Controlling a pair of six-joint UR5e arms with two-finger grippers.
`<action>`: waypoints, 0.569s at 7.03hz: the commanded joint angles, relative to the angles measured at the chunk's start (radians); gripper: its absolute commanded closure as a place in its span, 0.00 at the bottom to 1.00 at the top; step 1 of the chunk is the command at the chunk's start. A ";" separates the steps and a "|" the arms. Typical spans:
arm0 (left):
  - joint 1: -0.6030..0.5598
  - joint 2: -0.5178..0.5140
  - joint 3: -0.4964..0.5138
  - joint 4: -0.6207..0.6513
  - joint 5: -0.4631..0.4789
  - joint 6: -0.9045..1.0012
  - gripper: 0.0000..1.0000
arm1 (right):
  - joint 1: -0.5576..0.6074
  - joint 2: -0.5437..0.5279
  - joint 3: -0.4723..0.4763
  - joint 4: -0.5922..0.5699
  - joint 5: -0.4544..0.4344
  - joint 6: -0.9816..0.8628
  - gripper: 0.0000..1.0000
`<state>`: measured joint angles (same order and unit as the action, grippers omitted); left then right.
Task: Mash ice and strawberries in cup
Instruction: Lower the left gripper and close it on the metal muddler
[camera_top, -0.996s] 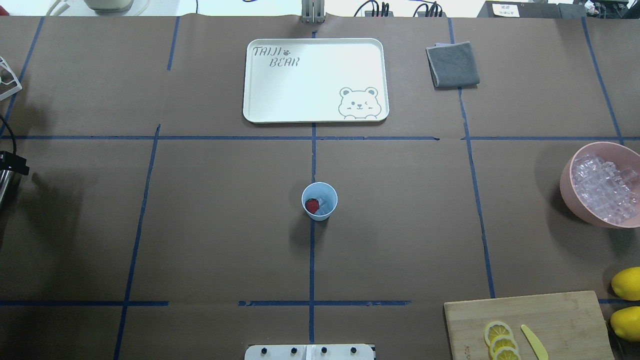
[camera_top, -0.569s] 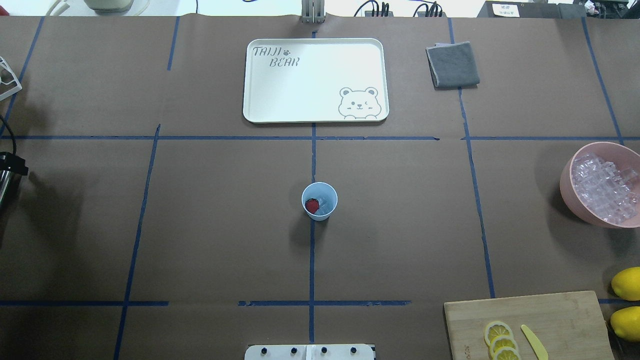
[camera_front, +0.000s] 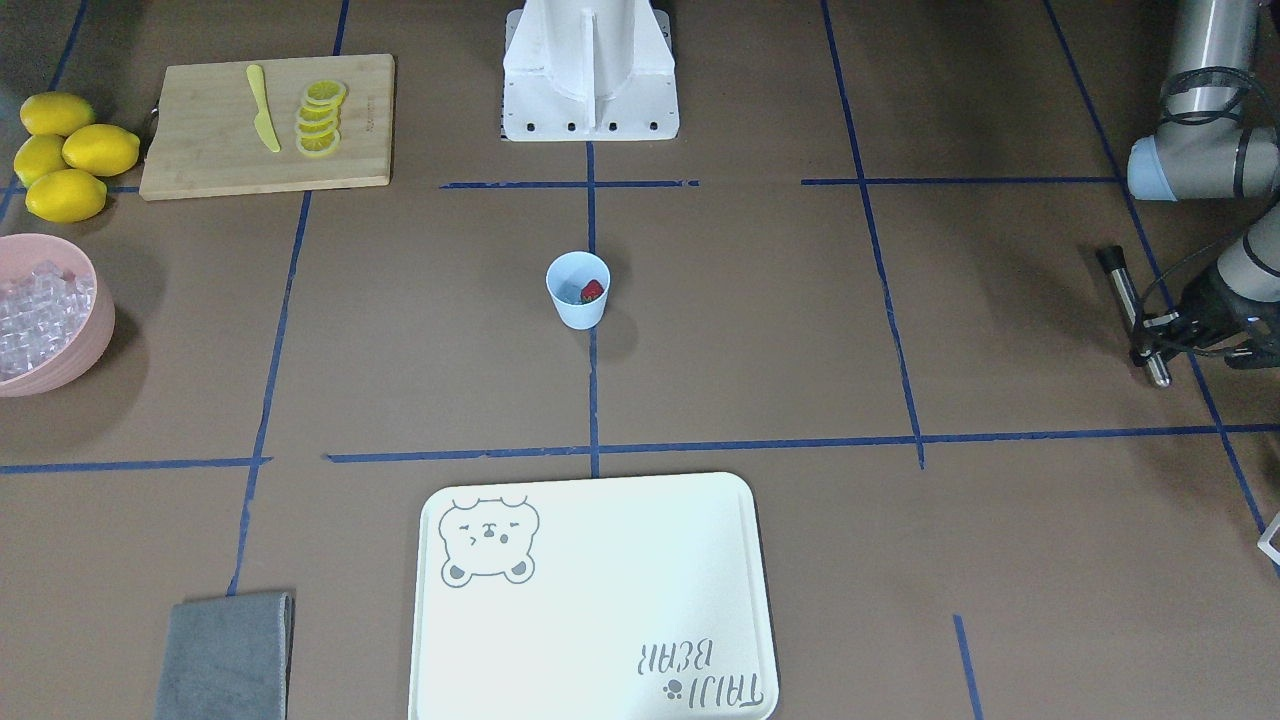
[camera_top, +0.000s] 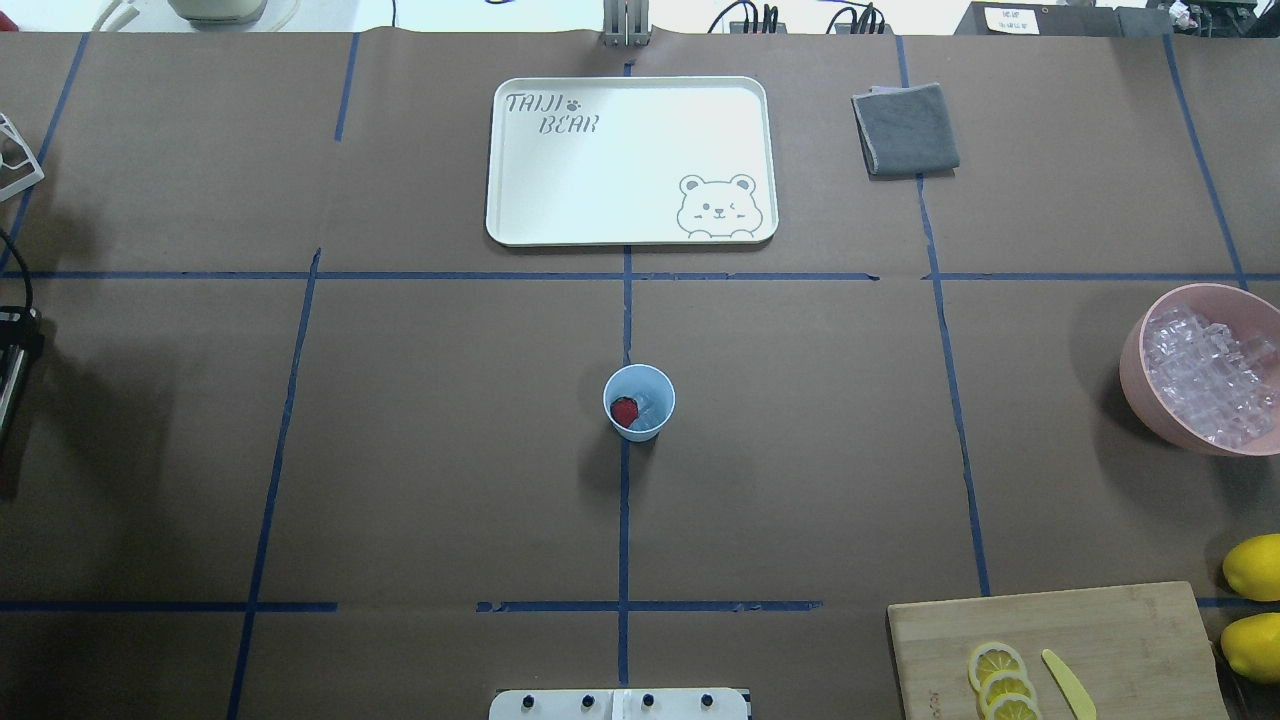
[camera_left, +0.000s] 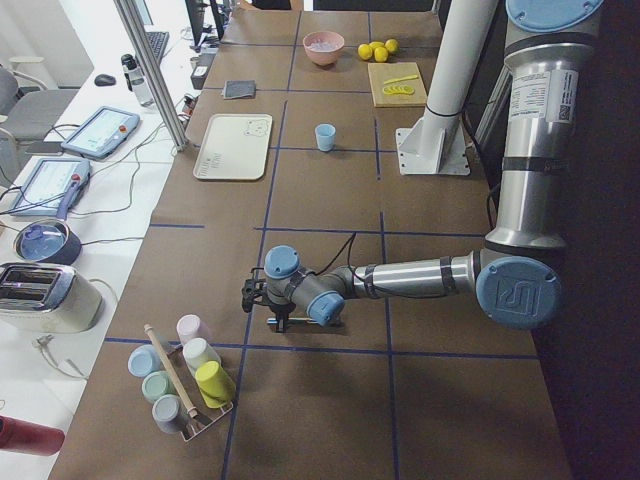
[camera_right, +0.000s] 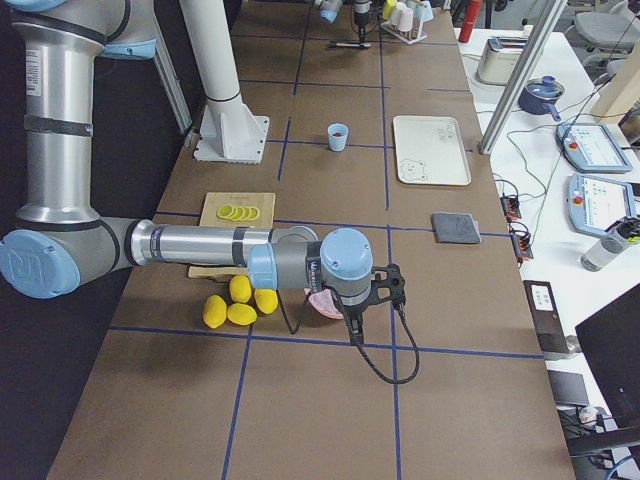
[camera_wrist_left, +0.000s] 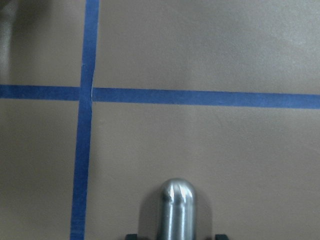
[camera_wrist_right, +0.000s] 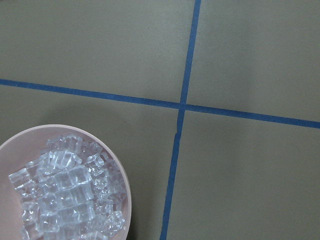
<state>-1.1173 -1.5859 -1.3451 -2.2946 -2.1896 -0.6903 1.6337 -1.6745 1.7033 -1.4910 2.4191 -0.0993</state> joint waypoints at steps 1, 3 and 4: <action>-0.027 0.015 -0.104 0.041 -0.059 0.000 1.00 | 0.000 0.001 0.001 0.000 0.000 0.003 0.01; -0.111 0.015 -0.288 0.101 -0.030 0.108 1.00 | 0.000 0.001 0.006 0.000 0.001 0.000 0.01; -0.137 0.015 -0.374 0.101 -0.009 0.249 1.00 | 0.000 0.001 0.016 0.000 0.002 0.003 0.01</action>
<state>-1.2218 -1.5714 -1.6141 -2.2025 -2.2216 -0.5751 1.6337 -1.6736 1.7104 -1.4910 2.4201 -0.0984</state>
